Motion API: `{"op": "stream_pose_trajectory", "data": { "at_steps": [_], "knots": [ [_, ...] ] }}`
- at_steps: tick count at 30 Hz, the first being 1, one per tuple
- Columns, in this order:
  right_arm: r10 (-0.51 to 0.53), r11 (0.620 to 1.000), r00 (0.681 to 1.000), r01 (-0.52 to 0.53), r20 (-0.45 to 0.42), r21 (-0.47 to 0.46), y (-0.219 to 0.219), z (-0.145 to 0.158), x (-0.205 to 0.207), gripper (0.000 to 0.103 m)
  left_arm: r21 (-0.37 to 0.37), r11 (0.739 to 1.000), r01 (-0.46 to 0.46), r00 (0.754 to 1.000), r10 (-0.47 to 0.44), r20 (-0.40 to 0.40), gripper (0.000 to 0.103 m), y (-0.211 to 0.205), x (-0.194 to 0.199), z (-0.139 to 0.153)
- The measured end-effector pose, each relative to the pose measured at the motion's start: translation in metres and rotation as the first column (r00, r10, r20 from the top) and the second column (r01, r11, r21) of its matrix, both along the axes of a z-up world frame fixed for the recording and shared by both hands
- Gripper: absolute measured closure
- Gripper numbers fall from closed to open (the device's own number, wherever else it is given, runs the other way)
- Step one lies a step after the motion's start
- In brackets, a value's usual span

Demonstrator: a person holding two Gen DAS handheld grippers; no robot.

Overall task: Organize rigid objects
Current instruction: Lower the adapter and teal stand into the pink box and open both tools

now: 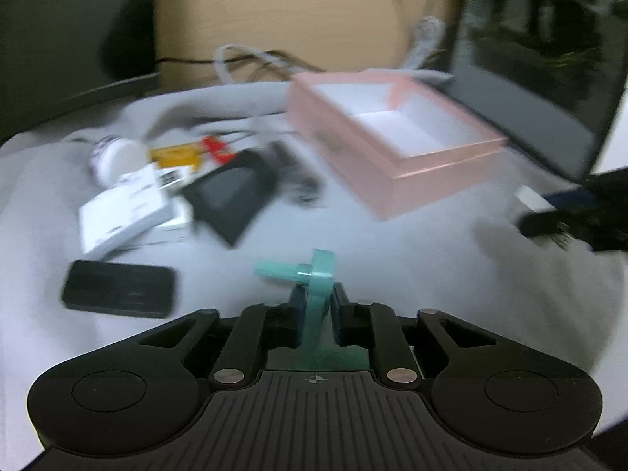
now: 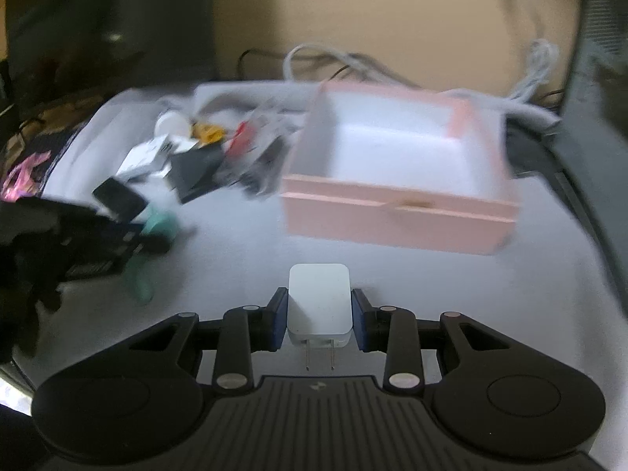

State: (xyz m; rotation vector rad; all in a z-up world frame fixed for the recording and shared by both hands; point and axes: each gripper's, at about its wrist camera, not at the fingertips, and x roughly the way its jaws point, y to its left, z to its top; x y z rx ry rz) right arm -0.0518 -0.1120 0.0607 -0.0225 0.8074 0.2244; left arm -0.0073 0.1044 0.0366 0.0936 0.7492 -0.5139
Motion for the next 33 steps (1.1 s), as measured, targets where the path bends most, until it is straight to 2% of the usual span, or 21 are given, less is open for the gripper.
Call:
{"op": "stream_pose_trajectory", "data": {
  "at_steps": [4, 10, 11, 13, 14, 15, 16, 17, 20, 22, 25, 27, 31, 33],
  "knots": [
    [-0.055, 0.998, 0.998, 0.056, 0.044, -0.014, -0.034, 0.018, -0.012, 0.071, -0.089, 0.995, 0.054, 0.998, -0.050, 0.049, 0.089, -0.022, 0.001, 0.039],
    [-0.105, 0.994, 0.988, 0.106, 0.112, 0.000, -0.072, 0.032, -0.019, 0.071, -0.164, 0.981, 0.106, 0.967, -0.064, 0.247, 0.089, -0.076, 0.047, 0.119],
    [-0.112, 0.994, 0.986, 0.112, 0.121, 0.006, -0.077, 0.033, -0.020, 0.071, -0.184, 0.977, 0.104, 0.965, -0.054, 0.258, 0.089, -0.086, 0.059, 0.130],
    [-0.123, 0.992, 0.983, 0.122, 0.133, 0.017, -0.086, 0.035, -0.020, 0.071, -0.262, 0.959, 0.109, 0.976, -0.052, 0.213, 0.082, -0.106, 0.088, 0.145],
    [-0.130, 0.991, 0.982, 0.128, 0.138, 0.022, -0.089, 0.036, -0.019, 0.071, -0.285, 0.953, 0.104, 0.986, -0.061, 0.158, 0.077, -0.115, 0.104, 0.143],
    [-0.137, 0.990, 0.980, 0.135, 0.141, 0.025, -0.092, 0.035, -0.019, 0.071, -0.284, 0.954, 0.092, 0.994, -0.072, 0.079, 0.077, -0.126, 0.122, 0.136],
    [-0.143, 0.990, 0.980, 0.140, 0.140, 0.029, -0.095, 0.034, -0.020, 0.071, -0.271, 0.960, 0.069, 0.997, -0.072, -0.002, 0.077, -0.134, 0.138, 0.124],
    [-0.150, 0.989, 0.979, 0.147, 0.136, 0.034, -0.098, 0.032, -0.020, 0.071, -0.248, 0.968, 0.043, 0.998, -0.054, -0.040, 0.077, -0.140, 0.146, 0.112],
    [-0.168, 0.985, 0.980, 0.164, 0.107, 0.045, -0.103, 0.021, -0.019, 0.071, -0.200, 0.980, 0.013, 1.000, -0.007, 0.029, 0.077, -0.140, 0.136, 0.096],
    [-0.176, 0.984, 0.980, 0.173, 0.089, 0.043, -0.105, 0.014, -0.018, 0.071, -0.201, 0.980, -0.008, 0.997, 0.022, 0.068, 0.077, -0.127, 0.122, 0.089],
    [-0.175, 0.984, 0.982, 0.171, 0.075, 0.059, -0.108, 0.009, -0.011, 0.071, -0.207, 0.975, -0.079, 0.991, 0.099, 0.085, 0.077, -0.098, 0.099, 0.085],
    [-0.165, 0.985, 0.982, 0.158, 0.094, 0.074, -0.106, 0.014, -0.001, 0.071, -0.212, 0.966, -0.149, 0.983, 0.168, 0.077, 0.077, -0.072, 0.084, 0.082],
    [-0.116, 0.990, 0.976, 0.099, 0.183, 0.097, -0.097, 0.041, 0.037, 0.071, -0.243, 0.918, -0.315, 0.947, 0.322, -0.008, 0.077, -0.017, 0.055, 0.072],
    [-0.099, 0.993, 0.964, 0.079, 0.245, 0.089, -0.089, 0.058, 0.064, 0.071, -0.215, 0.912, -0.349, 0.934, 0.356, -0.007, 0.077, 0.003, 0.041, 0.066]
  ]
}}
